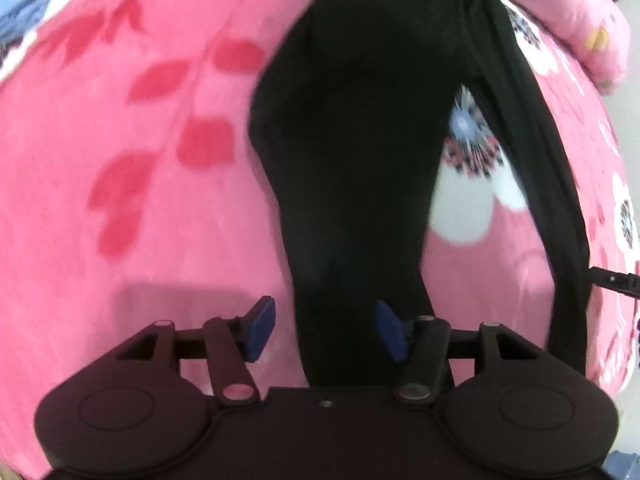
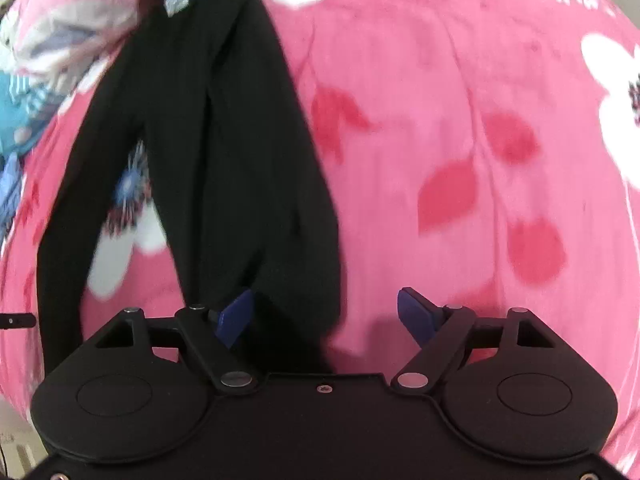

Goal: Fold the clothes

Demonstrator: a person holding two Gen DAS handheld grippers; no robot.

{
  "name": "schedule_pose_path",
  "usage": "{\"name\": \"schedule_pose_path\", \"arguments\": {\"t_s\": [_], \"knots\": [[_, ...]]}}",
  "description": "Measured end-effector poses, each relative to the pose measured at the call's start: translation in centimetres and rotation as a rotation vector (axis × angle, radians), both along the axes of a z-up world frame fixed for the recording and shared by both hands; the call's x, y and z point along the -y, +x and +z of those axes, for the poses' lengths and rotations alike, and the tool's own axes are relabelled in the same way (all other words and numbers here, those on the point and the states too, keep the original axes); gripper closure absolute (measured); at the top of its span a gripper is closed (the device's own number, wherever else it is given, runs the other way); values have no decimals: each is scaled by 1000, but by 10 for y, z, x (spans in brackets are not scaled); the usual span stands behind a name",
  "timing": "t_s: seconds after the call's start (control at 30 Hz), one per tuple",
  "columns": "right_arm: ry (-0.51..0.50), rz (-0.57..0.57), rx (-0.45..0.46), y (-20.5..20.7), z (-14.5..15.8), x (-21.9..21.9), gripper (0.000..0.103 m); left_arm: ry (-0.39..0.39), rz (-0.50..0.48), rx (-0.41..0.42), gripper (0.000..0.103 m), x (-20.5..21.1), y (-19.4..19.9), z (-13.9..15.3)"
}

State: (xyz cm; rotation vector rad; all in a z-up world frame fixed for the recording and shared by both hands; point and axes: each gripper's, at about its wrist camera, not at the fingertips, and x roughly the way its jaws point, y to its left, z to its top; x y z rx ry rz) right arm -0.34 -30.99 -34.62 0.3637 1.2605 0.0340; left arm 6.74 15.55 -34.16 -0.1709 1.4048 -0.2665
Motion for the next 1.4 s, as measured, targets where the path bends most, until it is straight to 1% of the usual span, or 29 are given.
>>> {"name": "schedule_pose_path", "arguments": {"t_s": [0.07,0.1,0.17,0.23,0.27,0.3,0.33,0.37,0.4,0.43,0.47,0.5,0.53,0.57,0.6,0.63,0.67,0.7,0.8,0.9,1.03,1.17,1.27,1.3,1.37,1.4], "knots": [[9,15,-26,-15,-3,-6,21,-6,-14,-17,47,5,-10,-6],[5,36,-46,-24,-7,-15,20,0,-28,-25,46,11,-20,-12],[0,63,-64,-33,-12,-28,18,16,-42,-35,45,19,-27,-21],[-42,103,-60,-37,-13,-43,12,50,-70,-30,43,30,-33,-29],[-70,126,-57,-39,-14,-51,12,63,-82,-23,43,32,-34,-30],[-99,148,-60,-39,-13,-56,12,102,-120,-5,44,41,-37,-34],[-129,169,-62,-40,-13,-62,13,120,-140,3,45,44,-38,-35],[-159,190,-62,-41,-13,-67,15,155,-178,22,48,51,-41,-35],[-190,212,-57,-44,-12,-70,22,192,-220,44,56,57,-45,-34],[-220,233,-52,-46,-12,-74,32,212,-259,60,66,59,-48,-33],[-245,250,-49,-48,-11,-76,38,217,-273,67,73,58,-50,-31],[-244,247,-51,-49,-9,-73,52,221,-273,62,85,56,-50,-30],[-243,244,-52,-50,-8,-71,63,228,-270,42,93,51,-51,-29],[-244,243,-56,-51,-6,-68,69,240,-267,33,95,49,-51,-28],[-254,252,-67,-51,-5,-66,82,251,-265,24,97,48,-51,-27],[-262,259,-77,-51,-3,-63,91,261,-266,19,97,48,-51,-27],[-264,262,-88,-52,-2,-60,93,283,-271,12,98,45,-52,-26],[-266,262,-95,-53,-2,-57,94,301,-270,3,98,41,-53,-25],[-281,258,-115,-57,-1,-50,94,322,-259,-13,98,30,-54,-26],[-280,245,-135,-60,-4,-46,94,338,-278,-29,98,27,-54,-31],[-279,267,-157,-58,-8,-48,94,337,-290,-45,98,27,-51,-31],[-264,271,-190,-61,-7,-41,94,329,-300,-69,98,25,-49,-31],[-241,268,-215,-56,-9,-37,94,294,-318,-79,97,20,-44,-30],[-220,266,-230,-52,-10,-35,92,279,-317,-75,95,18,-42,-28],[-190,253,-211,-46,-2,-29,82,230,-318,-61,90,12,-37,-18],[-180,246,-192,-43,4,-25,63,193,-330,-45,85,5,-33,-9]]}}
